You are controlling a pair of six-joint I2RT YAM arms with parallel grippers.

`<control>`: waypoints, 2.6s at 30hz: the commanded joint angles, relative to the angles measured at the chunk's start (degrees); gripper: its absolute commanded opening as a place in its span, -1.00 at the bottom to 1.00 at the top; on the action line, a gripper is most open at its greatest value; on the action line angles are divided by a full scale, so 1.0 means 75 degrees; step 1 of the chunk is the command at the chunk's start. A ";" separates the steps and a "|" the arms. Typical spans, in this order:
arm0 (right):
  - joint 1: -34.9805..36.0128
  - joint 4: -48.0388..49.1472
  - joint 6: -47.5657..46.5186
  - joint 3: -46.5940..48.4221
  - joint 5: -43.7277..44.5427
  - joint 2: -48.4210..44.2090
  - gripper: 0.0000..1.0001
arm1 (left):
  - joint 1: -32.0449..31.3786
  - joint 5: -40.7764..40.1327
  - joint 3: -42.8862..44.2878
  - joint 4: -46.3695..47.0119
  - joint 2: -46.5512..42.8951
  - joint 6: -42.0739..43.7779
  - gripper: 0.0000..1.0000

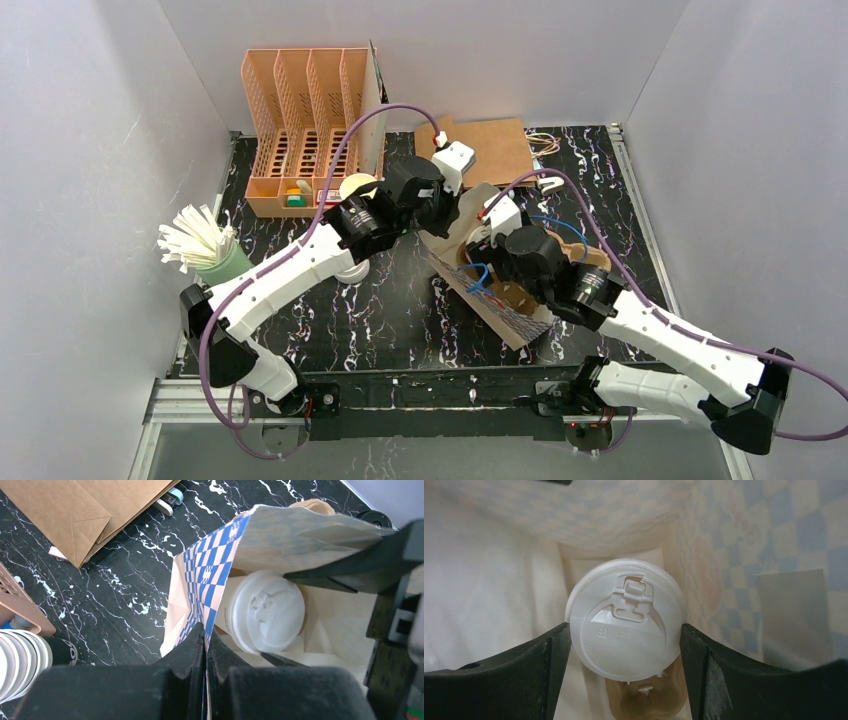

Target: Pack the takeout coffee

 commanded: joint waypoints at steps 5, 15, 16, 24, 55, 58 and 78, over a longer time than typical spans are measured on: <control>-0.1342 0.1214 -0.0417 -0.0191 -0.1277 0.0195 -0.55 | -0.0015 -0.0293 0.0132 0.0249 -0.0002 0.0213 -1.00; -0.2183 0.1741 -0.0600 0.0023 -0.2630 0.0871 -0.56 | -0.0015 -0.0667 0.0213 0.0922 0.0061 -0.0070 -1.00; -0.2186 0.1723 -0.0579 0.0031 -0.2675 0.0895 -0.57 | -0.0015 -0.0654 0.0219 0.0969 0.0093 -0.0085 -1.00; -0.2188 0.2410 -0.0652 -0.0457 -0.2262 0.0889 -0.56 | -0.0004 -0.0627 0.0508 0.1291 0.0349 -0.0155 -1.00; -0.2175 0.1948 -0.1996 0.0360 -0.1453 0.1695 -0.60 | 0.0831 0.1056 0.1514 0.0757 0.0894 -0.0807 -1.00; -0.2169 0.1594 -0.1969 0.0393 -0.1517 0.1712 -0.60 | 0.0946 0.1179 0.1492 0.0746 0.0900 -0.0961 -1.00; -0.2208 0.1434 -0.1313 0.0398 -0.1903 0.2505 -0.64 | 0.1153 0.0571 0.1791 -0.0359 0.1362 -0.1407 -1.00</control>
